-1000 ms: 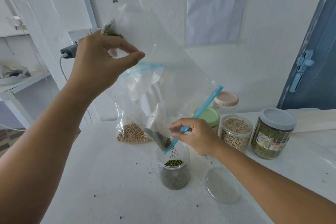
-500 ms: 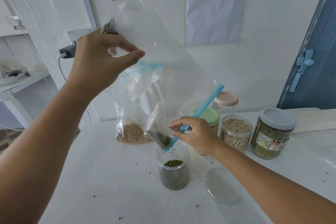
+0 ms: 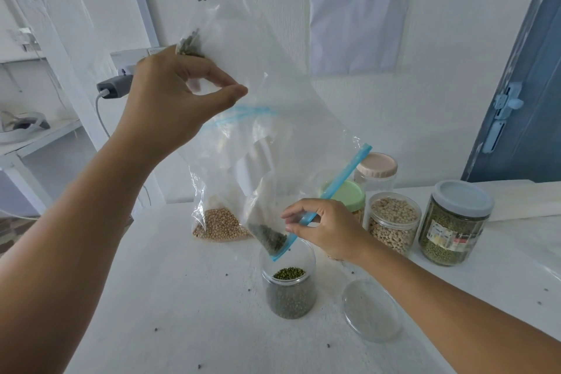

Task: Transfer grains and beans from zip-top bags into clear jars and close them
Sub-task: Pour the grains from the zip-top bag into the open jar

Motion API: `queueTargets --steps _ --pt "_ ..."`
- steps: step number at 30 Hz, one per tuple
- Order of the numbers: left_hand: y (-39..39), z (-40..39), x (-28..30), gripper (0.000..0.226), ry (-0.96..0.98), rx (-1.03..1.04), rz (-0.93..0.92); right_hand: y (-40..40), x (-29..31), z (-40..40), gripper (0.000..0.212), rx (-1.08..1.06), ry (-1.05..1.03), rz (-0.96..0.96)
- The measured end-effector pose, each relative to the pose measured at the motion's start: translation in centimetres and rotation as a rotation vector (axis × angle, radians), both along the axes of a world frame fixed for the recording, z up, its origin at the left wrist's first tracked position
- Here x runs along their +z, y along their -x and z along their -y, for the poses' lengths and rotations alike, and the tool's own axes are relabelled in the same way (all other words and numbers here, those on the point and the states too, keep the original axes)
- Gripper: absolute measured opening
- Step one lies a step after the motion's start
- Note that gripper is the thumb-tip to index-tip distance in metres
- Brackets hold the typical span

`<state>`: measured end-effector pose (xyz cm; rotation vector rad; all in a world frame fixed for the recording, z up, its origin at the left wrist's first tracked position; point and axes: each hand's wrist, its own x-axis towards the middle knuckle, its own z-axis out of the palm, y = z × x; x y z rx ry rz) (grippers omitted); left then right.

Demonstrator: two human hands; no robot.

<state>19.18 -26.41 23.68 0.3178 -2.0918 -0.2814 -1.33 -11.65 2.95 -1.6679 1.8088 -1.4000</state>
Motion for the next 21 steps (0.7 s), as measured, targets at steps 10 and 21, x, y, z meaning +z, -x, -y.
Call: queueTargets --steps 10,21 --pt "0.3 -1.2 0.9 0.013 0.003 -0.017 0.04 0.0 -0.8 -0.2 0.018 -0.014 -0.005 0.091" --pt "0.8 -1.1 0.3 0.016 -0.01 -0.004 0.085 0.0 -1.5 -0.3 0.016 -0.028 -0.019 0.064"
